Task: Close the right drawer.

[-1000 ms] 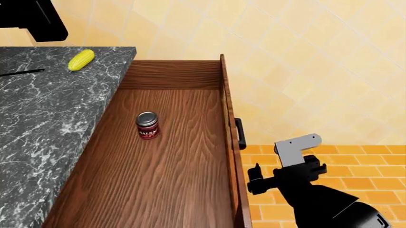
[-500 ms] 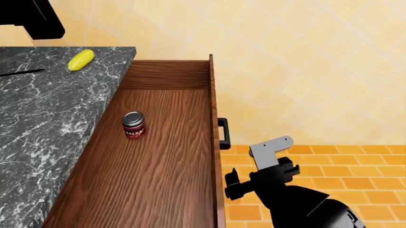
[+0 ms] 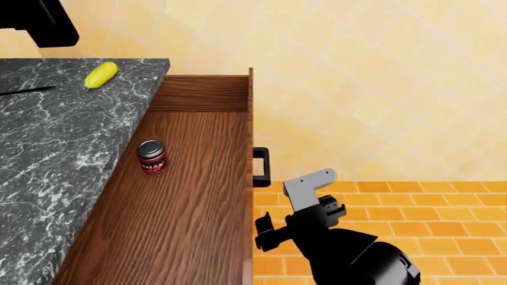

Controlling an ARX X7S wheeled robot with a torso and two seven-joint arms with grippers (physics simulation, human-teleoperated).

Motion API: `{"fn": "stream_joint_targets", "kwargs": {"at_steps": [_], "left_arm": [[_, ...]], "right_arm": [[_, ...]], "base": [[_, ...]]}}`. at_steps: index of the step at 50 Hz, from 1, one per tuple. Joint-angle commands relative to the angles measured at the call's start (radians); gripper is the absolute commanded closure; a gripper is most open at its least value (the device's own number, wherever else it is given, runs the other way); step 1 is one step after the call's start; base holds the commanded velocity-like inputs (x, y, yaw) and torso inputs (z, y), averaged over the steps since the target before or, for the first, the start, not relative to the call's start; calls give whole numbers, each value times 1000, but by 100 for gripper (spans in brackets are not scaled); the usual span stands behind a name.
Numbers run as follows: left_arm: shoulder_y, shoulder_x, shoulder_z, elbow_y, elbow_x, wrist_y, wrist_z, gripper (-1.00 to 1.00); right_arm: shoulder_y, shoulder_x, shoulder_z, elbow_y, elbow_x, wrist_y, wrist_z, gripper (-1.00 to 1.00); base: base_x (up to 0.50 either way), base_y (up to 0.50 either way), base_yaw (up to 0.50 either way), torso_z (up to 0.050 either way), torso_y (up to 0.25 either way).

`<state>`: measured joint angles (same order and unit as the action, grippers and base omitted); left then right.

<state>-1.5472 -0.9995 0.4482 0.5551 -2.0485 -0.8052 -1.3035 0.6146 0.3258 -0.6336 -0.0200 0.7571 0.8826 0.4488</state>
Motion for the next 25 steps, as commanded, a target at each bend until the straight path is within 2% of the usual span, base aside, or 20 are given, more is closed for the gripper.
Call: {"fn": "stream_joint_targets", "kwargs": {"at_steps": [1,25], "left_arm": [[-3,-4,1,0,-4,3,2,-100],[-11,-11,4,-2,-11,10,5,-100]], "right_arm": [[12,-80,-56,22,100,-16,0,-100],[41,-178,-93,123,85,-90,-62,-100]], "base": [[0,0,0,0,0],[0,0,0,0,0]]}}
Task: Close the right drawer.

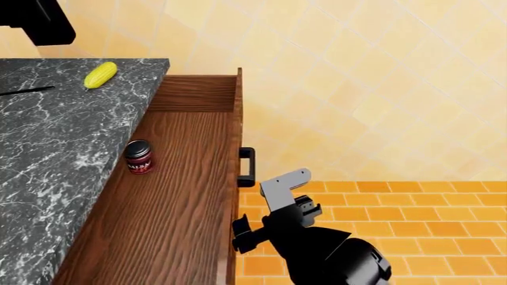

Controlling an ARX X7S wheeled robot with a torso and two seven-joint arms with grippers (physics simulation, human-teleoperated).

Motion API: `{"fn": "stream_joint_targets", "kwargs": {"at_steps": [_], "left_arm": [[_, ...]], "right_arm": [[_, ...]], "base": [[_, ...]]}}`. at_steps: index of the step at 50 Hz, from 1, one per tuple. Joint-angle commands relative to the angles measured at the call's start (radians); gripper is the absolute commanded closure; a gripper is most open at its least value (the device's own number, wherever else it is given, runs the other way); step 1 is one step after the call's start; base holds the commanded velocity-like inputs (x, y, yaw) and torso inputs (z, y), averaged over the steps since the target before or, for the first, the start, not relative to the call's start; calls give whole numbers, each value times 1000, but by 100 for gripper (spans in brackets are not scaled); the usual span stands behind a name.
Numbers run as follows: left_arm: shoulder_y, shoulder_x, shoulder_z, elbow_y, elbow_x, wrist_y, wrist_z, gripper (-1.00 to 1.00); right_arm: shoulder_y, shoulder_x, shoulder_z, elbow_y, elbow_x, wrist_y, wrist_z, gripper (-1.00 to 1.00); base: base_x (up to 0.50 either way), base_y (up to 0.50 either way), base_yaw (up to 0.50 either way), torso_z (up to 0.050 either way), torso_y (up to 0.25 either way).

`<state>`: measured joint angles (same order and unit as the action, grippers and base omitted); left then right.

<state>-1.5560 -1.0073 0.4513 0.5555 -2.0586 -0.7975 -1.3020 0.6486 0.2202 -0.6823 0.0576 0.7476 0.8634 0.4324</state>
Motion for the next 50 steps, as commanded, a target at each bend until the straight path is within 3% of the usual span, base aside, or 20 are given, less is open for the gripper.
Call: {"fn": "stream_joint_targets", "kwargs": {"at_steps": [1,50], "left_arm": [[-3,-4,1,-2,-1,2,4,-100],[-16,-18,5,-3,-15,18,7,-100]], "right_arm": [[7,-75,-45,47,94,-76,-48,-100],[15,-88,-149,-52,145,-178,-242,-100]], "base": [[0,0,0,0,0],[0,0,0,0,1]]}}
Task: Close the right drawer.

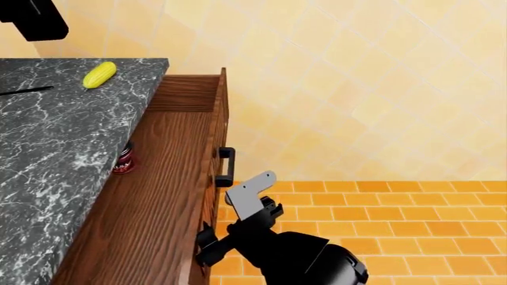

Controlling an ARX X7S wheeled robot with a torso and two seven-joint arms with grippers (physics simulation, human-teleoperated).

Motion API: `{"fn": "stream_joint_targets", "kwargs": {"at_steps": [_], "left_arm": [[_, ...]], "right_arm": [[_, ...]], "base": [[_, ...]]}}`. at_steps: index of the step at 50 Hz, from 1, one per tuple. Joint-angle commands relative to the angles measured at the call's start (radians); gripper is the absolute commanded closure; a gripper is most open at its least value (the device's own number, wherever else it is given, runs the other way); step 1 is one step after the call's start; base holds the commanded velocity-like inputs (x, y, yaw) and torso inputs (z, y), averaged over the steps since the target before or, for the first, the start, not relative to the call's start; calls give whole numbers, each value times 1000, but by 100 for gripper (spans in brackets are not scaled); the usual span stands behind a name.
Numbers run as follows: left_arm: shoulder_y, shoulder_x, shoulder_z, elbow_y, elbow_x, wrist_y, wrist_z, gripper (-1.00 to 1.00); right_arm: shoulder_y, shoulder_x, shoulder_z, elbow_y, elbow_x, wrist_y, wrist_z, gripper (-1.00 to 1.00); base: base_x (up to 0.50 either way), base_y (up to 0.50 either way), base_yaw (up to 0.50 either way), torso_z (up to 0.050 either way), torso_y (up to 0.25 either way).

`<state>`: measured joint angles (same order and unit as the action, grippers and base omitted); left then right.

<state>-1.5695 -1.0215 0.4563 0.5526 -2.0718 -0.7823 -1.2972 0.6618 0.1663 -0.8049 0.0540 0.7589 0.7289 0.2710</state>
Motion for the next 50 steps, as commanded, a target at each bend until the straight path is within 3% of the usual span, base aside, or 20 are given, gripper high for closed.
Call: {"fn": "stream_joint_targets", "kwargs": {"at_steps": [1,50], "left_arm": [[-3,-4,0,0,-2,3,3,-100],[-18,-24,-3,-8,-18,18,9,-100]], "right_arm": [[0,-35,-32,-45,129,-48,-88,-100],[11,-126,-129,26,135,-85,-112,-100]], "base": [[0,0,0,0,0],[0,0,0,0,0]]}}
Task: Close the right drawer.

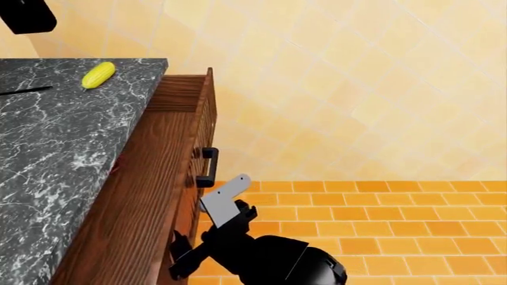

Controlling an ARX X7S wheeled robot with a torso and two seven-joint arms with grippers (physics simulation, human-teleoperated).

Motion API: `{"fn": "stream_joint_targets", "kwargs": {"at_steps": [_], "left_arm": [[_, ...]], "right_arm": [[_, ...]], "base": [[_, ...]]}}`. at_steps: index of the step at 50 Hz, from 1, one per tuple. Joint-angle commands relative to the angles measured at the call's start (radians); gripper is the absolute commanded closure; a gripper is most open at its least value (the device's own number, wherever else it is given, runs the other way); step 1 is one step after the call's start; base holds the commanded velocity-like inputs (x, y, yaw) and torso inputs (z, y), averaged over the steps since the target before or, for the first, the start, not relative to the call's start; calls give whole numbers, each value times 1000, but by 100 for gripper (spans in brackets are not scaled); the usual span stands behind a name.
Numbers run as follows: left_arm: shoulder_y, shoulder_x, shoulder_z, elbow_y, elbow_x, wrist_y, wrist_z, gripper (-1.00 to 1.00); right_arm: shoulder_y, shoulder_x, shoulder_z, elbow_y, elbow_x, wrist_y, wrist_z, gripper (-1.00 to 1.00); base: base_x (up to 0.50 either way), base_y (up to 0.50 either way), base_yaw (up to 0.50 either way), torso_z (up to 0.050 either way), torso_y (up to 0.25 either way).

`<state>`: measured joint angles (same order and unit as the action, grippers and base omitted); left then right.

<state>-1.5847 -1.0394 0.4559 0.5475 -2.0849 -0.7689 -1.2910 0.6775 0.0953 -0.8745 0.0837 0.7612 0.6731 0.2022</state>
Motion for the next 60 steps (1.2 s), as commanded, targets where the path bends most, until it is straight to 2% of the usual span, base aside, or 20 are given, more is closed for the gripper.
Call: {"fn": "stream_joint_targets", "kwargs": {"at_steps": [1,29,48,60], "left_arm": [[-1,-6,-2,-3,-3,4,5,-100],[-2,-7,3,-2,-2,10,7,-100],[-10,-10,7,-2,-3,9,4,-100],[-5,-11,13,0,5,8,6,-100]], "right_arm": [[-5,-57,-63,2,130,-32,-44,-100],[25,-54,-116,18,163,-88,-25,-100],[47,72,-7,-96,193,-104,108,-100],[126,233,123,-268,283,-37,230,-100]], "base": [[0,0,0,0,0],[0,0,0,0,0],[0,0,0,1,1],[0,0,0,0,0]]}}
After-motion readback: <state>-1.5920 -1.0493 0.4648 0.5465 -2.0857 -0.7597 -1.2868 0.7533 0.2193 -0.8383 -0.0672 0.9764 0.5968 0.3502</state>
